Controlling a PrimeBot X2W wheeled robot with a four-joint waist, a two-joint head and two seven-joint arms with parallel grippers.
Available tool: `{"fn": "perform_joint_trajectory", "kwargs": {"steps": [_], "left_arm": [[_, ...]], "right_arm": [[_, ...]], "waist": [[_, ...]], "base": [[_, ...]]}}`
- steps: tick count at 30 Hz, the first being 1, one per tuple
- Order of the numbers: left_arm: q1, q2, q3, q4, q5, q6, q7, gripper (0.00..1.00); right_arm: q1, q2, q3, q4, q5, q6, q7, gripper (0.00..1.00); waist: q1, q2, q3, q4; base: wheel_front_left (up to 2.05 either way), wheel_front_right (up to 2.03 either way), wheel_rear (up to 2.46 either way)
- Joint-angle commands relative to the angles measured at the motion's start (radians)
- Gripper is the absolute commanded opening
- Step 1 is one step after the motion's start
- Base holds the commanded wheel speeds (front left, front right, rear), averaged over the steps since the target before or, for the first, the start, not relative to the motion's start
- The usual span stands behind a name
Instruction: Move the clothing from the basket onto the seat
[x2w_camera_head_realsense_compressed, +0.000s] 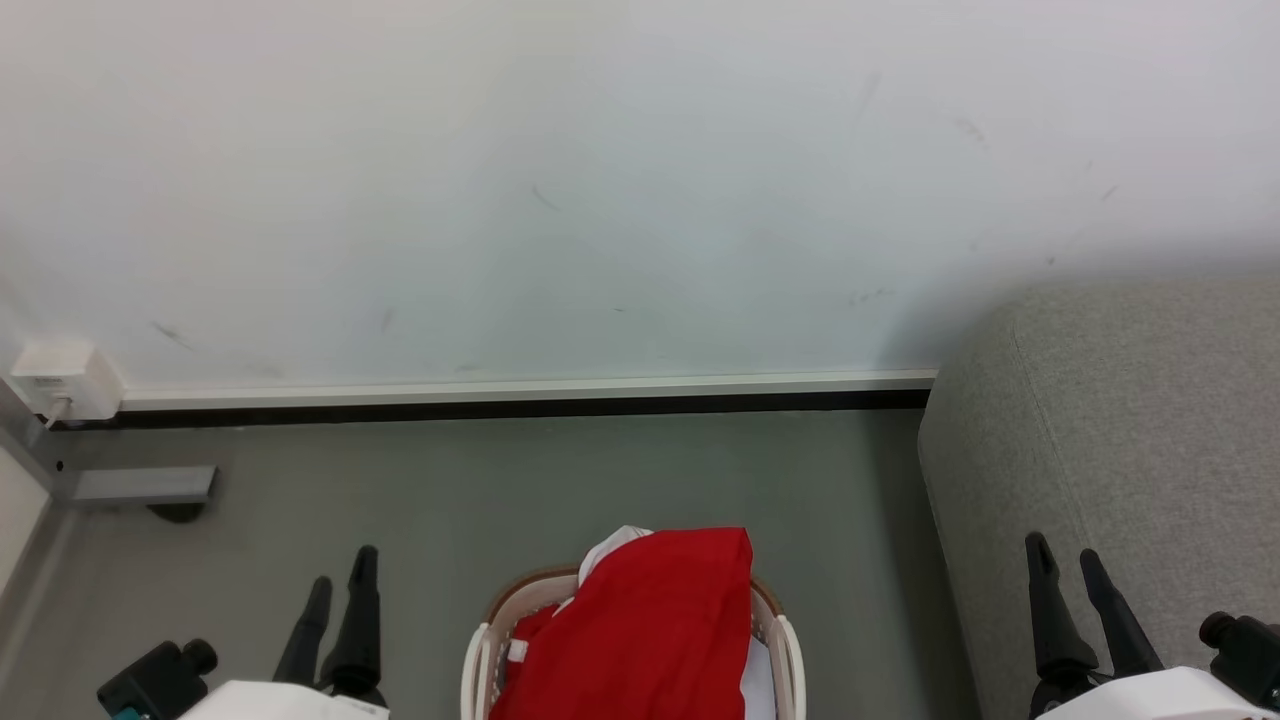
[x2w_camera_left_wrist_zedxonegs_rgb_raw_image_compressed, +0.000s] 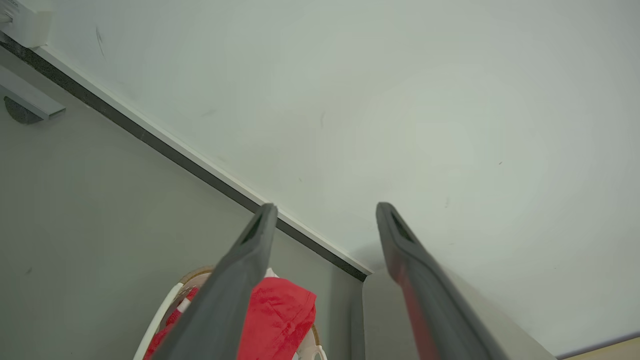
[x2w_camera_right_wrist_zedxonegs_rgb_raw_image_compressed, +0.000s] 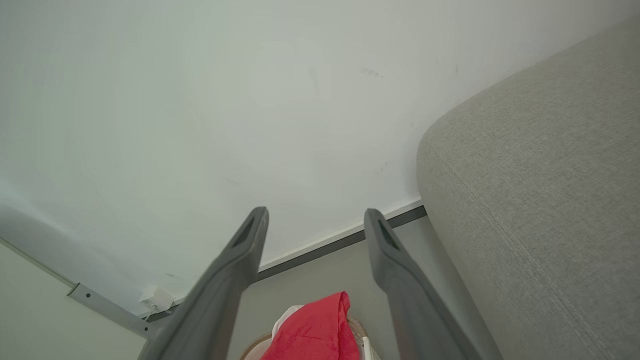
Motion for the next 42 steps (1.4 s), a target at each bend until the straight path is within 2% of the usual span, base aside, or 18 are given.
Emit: {"fn": "perform_joint_trajectory", "kwargs": {"steps": [1,16,29,42], "left_arm": [[0.000,0.016,-0.004,-0.016,0.035,0.006,-0.008,1.00],[0.015,0.064,-0.070,-0.042,0.212,0.057,-0.057,1.00],[0.030,0.095,-0.098,-0.067,0.347,0.094,-0.092,1.00],[0.050,0.110,-0.108,-0.074,0.460,0.098,-0.123,1.00]], "right_arm": [[-0.015,-0.011,0.005,-0.007,-0.040,-0.001,-0.009,1.00],[-0.017,-0.006,0.014,-0.005,-0.266,-0.001,-0.057,1.00],[-0.012,-0.008,0.016,-0.009,-0.383,-0.001,-0.092,1.00],[-0.003,-0.009,0.004,-0.006,-0.465,-0.001,-0.124,1.00]], "waist": [[0.0000,-0.0001,0.000,0.000],[0.0000,-0.0001,0.000,-0.004],[0.0000,-0.0001,-0.001,-0.007],[0.0000,-0.0001,-0.003,-0.012]], "base": [[0.00,0.00,0.00],[0.00,0.00,0.00],[0.00,0.00,0.00],[0.00,0.00,0.00]]}}
